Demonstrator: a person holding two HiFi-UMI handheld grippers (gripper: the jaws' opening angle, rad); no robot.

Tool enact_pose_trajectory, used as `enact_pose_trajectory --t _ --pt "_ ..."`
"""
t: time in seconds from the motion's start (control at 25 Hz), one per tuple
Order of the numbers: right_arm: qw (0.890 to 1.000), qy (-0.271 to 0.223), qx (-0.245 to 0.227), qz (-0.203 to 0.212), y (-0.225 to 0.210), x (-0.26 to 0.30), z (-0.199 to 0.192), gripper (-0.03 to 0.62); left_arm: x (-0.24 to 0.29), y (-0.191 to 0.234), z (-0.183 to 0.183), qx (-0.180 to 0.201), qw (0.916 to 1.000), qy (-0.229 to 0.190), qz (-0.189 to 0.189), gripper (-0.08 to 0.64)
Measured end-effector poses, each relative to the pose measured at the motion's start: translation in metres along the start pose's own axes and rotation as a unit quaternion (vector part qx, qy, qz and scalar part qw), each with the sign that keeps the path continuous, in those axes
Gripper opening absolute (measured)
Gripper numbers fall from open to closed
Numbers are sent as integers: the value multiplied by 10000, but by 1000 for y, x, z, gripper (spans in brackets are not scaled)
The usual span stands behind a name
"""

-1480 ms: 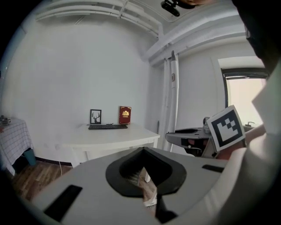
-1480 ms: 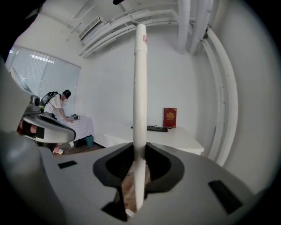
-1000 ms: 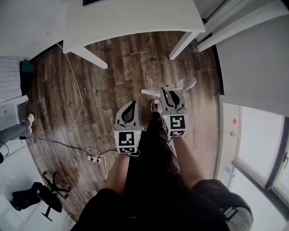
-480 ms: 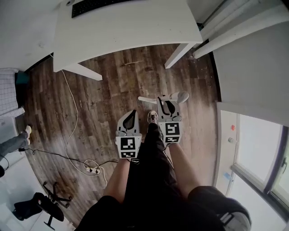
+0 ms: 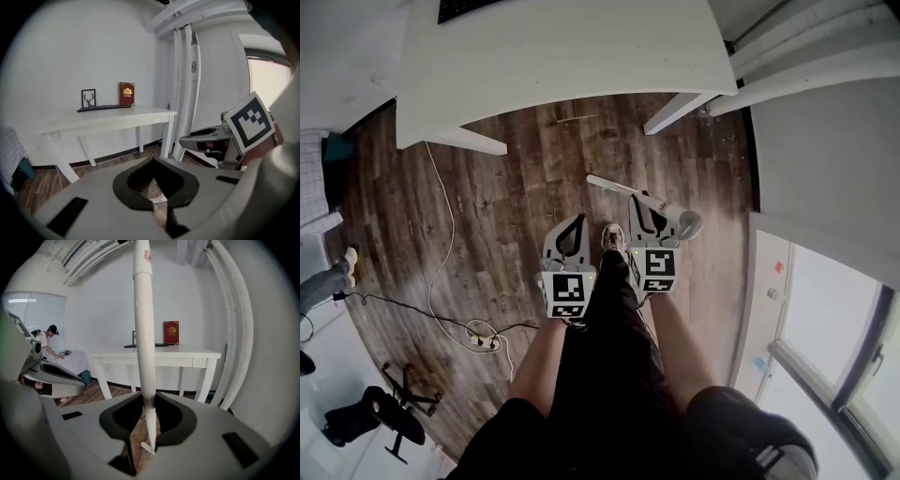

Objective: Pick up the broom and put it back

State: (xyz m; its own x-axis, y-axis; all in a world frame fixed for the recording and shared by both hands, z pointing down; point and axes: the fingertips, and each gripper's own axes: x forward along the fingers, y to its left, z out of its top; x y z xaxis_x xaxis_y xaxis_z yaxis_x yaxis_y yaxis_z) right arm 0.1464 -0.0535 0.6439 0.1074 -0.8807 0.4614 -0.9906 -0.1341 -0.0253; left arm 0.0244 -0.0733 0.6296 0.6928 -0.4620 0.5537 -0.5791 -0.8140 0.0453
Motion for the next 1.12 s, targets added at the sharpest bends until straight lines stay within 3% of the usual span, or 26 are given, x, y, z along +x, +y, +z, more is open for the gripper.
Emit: enact_pose_trajectory --t 0.76,1.12 --pt "9973 618 -54 391 -29 74 -41 100 69 -7 -18 -546 9983 144 123 0" --pt "9974 565 -171 408 -49 119 -38 100 97 -7 -20 -641 9975 268 119 0"
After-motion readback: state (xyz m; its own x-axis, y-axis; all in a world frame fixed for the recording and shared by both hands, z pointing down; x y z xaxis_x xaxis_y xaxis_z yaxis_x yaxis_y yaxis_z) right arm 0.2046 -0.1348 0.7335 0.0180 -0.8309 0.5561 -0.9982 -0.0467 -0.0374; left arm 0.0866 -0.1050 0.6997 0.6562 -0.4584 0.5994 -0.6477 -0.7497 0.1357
